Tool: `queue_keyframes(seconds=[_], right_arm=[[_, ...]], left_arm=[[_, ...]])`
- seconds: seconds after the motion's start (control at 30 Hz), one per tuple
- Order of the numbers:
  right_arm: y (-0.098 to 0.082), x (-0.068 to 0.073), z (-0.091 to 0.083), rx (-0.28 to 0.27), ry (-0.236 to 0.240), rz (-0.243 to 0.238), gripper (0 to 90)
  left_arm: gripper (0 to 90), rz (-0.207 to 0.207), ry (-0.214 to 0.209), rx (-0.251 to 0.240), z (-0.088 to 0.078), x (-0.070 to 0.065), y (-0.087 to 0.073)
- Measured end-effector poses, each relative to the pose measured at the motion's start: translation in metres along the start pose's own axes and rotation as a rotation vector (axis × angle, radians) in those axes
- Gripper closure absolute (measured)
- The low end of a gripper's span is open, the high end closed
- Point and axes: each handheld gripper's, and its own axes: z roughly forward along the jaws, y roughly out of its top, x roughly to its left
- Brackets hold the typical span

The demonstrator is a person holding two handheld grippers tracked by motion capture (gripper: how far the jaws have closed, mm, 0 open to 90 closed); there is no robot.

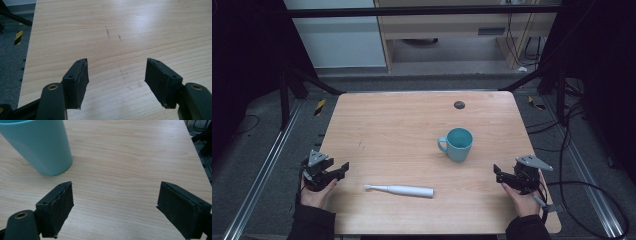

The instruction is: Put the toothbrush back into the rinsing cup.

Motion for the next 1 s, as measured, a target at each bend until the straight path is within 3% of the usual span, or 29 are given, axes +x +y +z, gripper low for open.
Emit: queue_keyframes(seconds=[0.1,0.23,0.3,0.43,0.47,0.5,0.53,0.63,0.7,0.73,0.77,1.0], right_arm=[[0.000,0.003,-0.002,0.000,0.013,-0.009,15.2],[0.004,0.010,-0.004,0.010,0.041,-0.046,17.4],[0.008,0.019,-0.007,0.012,0.067,-0.088,19.2],[0.014,0.027,-0.007,0.014,0.127,-0.141,22.9],[0.017,0.034,-0.006,0.031,0.161,-0.153,26.5],[0.017,0.034,-0.006,0.031,0.161,-0.153,26.5],[0.020,0.040,-0.005,0.044,0.200,-0.162,28.4],[0.022,0.047,-0.003,0.061,0.229,-0.183,29.8],[0.025,0.055,-0.002,0.074,0.262,-0.202,31.3],[0.027,0.065,-0.001,0.084,0.287,-0.238,32.7],[0.027,0.065,-0.001,0.084,0.287,-0.238,32.7],[0.035,0.098,0.008,0.125,0.419,-0.319,37.2]], left_arm=[[42.0,0.001,-0.001,0.008,-0.001,-0.001,0.000],[42.4,0.011,-0.006,0.005,-0.003,-0.004,0.001],[42.1,0.018,-0.003,0.004,-0.002,-0.007,0.002],[41.6,0.019,-0.018,0.011,0.000,-0.010,0.003],[41.6,0.015,-0.015,0.010,0.000,-0.011,0.003],[41.6,0.015,-0.015,0.010,0.000,-0.011,0.003],[41.3,0.014,-0.013,0.017,0.000,-0.011,0.002],[41.0,0.013,-0.013,0.017,0.000,-0.011,0.002],[40.8,0.013,-0.012,0.014,0.000,-0.010,0.003],[40.8,0.012,-0.016,0.016,0.000,-0.010,0.003],[40.8,0.012,-0.016,0.016,0.000,-0.010,0.003],[41.1,0.020,-0.037,0.031,0.002,-0.014,0.004]])
